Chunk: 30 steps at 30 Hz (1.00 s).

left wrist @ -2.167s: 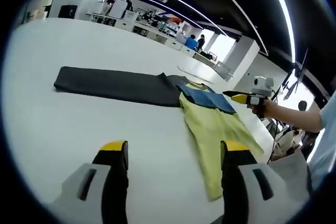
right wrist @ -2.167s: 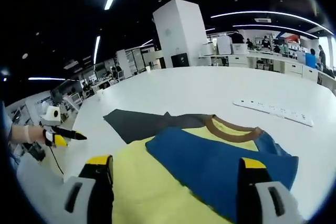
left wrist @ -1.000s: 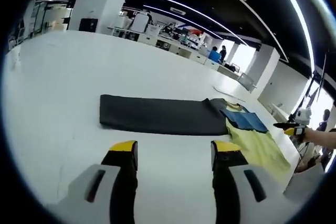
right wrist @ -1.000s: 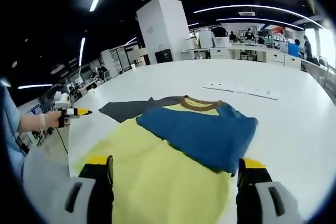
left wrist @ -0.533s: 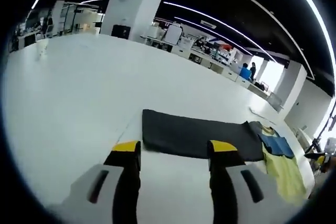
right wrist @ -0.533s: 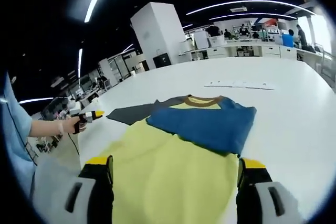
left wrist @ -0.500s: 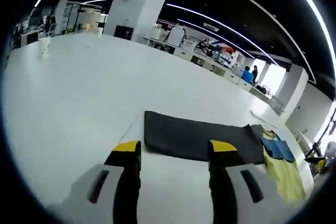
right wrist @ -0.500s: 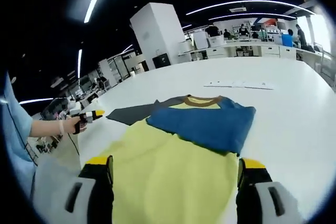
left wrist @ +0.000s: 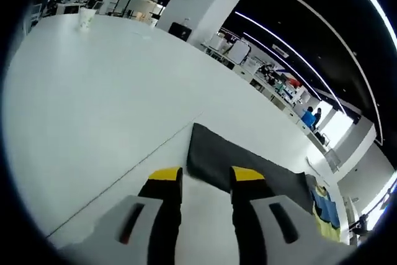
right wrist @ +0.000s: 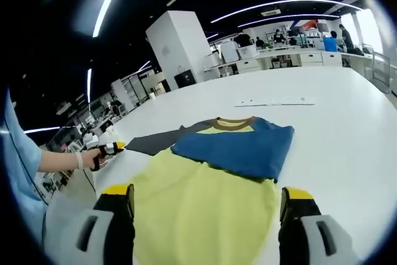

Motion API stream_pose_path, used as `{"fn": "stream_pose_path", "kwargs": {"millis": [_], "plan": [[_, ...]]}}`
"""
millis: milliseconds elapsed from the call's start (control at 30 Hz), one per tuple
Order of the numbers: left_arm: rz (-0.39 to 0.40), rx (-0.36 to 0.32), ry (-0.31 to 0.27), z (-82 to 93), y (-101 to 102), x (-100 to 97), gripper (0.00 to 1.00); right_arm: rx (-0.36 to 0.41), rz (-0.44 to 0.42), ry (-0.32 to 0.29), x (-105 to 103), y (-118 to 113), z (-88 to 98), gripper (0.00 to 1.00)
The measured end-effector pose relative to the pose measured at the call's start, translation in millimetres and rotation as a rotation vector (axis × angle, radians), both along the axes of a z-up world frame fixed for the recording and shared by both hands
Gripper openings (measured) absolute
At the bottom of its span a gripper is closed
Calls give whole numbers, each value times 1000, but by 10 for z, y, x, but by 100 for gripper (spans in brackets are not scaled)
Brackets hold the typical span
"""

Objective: Fold the garment on the visible template until the final outline fits inside the template.

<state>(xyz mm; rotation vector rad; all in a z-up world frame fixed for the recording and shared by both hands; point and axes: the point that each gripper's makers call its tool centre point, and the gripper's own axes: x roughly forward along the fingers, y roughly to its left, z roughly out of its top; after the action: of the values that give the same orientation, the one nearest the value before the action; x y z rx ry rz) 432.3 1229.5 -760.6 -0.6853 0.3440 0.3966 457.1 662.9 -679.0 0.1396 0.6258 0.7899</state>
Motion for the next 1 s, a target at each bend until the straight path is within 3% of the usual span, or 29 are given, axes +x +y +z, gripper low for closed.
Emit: {"fn": "stream_pose_path", "kwargs": {"millis": [200,367,467,667,767,1000], "plan": [[61,-70,-37,0,46,50,16,-26,6,0,0,-26,-51,99],[70,-108,-14,-95,45,73,1,-15,-7,7,17,-20,-57,97],[85,-140,-58,-34,40,86,0,-13,-2,1,7,-8,-43,98],[-11,-188,-246,429,-157,231,0,-22,1,9,-21,-18,-92,97],[-116,-204,-326,717,-394,330,0,-25,9,11,-40,2,-110,97],[-332,-220,-415,1239,-1026,614,0,-18,21,4,-42,53,-107,97]]}}
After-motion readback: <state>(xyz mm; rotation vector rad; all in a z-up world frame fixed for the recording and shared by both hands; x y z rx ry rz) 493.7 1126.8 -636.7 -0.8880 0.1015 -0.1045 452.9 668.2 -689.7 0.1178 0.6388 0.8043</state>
